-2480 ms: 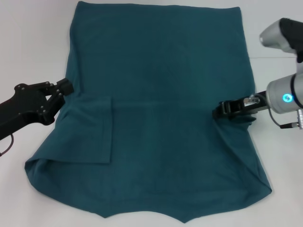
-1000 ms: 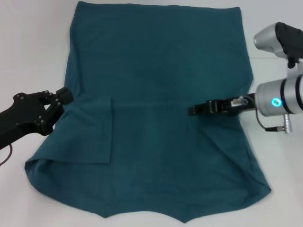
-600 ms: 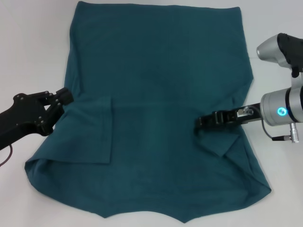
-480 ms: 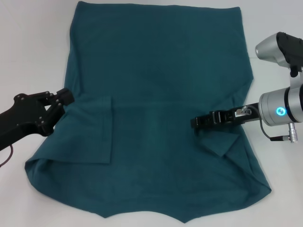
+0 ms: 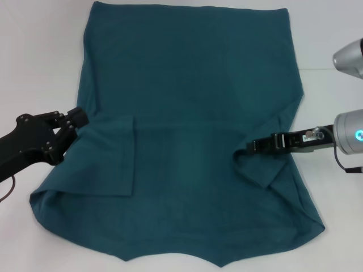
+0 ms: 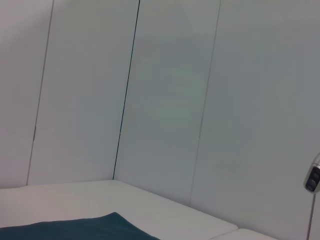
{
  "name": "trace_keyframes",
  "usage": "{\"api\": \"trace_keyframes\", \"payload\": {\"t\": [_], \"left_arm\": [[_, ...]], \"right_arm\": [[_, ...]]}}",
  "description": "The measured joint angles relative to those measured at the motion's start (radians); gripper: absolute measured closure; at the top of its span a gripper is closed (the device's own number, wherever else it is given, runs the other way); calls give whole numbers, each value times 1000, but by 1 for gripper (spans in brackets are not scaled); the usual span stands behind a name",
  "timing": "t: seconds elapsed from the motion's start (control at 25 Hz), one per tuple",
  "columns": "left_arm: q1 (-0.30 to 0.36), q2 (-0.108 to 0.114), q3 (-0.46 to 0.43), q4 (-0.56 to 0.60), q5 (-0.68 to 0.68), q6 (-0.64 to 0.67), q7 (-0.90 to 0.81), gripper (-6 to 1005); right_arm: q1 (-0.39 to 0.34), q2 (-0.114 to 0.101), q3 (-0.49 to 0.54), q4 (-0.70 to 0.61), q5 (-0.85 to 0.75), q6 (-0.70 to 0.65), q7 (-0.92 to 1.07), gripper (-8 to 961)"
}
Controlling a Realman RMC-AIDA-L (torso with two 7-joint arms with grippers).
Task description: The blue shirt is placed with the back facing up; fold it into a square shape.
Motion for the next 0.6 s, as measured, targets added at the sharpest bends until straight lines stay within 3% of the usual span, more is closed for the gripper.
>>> {"api": "trace_keyframes", "payload": {"t": [0.6], "left_arm": [[-4,-7,2,0,-1,0,1,940]], "right_arm": [[-12,9,4,8,-101,5,8,328]]}}
